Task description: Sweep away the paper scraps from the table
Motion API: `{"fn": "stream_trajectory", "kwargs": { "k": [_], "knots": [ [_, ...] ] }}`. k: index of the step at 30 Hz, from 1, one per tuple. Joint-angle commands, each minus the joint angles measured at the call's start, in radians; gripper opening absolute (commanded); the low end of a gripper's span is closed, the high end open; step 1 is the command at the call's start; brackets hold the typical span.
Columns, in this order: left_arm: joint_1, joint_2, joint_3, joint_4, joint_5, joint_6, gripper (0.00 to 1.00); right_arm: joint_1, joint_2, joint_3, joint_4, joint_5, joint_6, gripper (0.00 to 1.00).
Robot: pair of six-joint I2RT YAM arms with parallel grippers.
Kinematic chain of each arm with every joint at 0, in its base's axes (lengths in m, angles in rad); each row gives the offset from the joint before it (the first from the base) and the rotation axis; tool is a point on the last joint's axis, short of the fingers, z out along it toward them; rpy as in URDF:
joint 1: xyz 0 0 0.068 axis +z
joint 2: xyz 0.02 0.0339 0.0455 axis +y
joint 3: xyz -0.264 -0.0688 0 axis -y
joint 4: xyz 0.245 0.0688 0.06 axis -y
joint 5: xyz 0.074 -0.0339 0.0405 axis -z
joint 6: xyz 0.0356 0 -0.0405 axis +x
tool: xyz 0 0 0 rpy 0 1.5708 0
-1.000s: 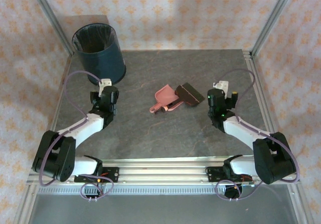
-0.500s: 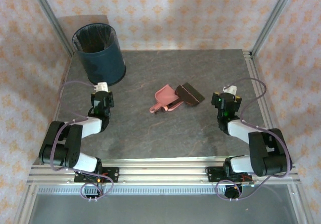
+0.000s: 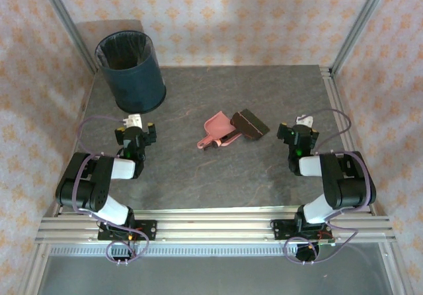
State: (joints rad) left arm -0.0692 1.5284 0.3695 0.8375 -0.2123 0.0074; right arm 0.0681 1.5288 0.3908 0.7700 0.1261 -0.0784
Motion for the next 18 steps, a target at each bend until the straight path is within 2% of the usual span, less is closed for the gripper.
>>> {"fn": "stream_trajectory", "kwargs": {
  "k": [1, 6, 18],
  "knots": [
    [0.008, -0.005, 0.015, 0.040, 0.005, -0.006, 1.00, -0.007, -0.004, 0.017, 0.035, -0.009, 0.020, 1.00],
    [0.009, -0.005, 0.026, 0.013, 0.069, 0.015, 1.00, -0.007, -0.004, 0.016, 0.034, -0.010, 0.020, 1.00],
    [0.029, -0.005, 0.029, 0.009, 0.123, 0.012, 1.00, -0.007, -0.003, 0.014, 0.040, -0.008, 0.020, 1.00]
  ]
}}
